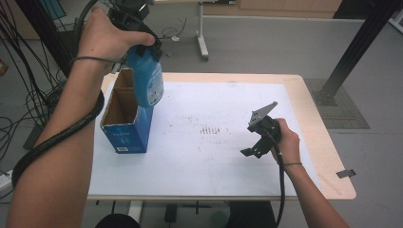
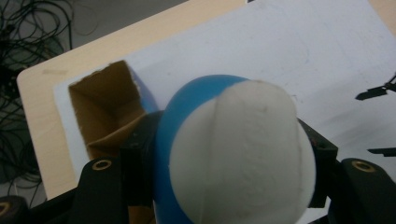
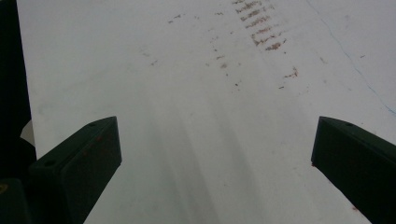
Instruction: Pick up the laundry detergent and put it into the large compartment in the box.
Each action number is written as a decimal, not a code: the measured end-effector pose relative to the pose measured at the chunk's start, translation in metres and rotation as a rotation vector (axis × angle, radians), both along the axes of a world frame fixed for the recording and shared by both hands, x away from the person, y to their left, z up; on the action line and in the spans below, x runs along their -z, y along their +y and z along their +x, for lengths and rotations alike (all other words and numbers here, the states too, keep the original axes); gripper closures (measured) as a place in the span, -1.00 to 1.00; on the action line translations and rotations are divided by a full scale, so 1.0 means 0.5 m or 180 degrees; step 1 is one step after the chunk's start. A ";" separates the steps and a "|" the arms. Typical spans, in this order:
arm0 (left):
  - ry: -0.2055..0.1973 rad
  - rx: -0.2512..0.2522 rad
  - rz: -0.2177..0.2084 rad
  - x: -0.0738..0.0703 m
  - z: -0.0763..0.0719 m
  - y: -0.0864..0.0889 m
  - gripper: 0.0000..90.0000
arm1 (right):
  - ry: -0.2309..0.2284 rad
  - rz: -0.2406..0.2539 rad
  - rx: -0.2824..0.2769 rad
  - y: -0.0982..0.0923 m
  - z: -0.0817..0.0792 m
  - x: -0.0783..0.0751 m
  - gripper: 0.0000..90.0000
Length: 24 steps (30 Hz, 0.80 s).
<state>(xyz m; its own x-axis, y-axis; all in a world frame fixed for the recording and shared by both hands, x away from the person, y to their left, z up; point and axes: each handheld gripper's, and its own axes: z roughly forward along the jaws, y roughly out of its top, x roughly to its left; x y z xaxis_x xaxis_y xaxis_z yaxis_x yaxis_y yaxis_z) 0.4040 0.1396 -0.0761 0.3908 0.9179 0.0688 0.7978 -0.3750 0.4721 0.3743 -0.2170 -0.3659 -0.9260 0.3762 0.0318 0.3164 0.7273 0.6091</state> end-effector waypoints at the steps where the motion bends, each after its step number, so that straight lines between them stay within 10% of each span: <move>1: 0.0003 -0.0088 -0.0007 0.002 0.002 0.016 -0.16 | 0.0009 0.0002 0.0001 0.001 0.001 0.002 -0.97; 24: -0.0006 -0.0770 -0.0023 0.031 0.035 0.121 -0.16 | 0.0027 0.0031 -0.0003 0.003 0.006 0.008 -0.97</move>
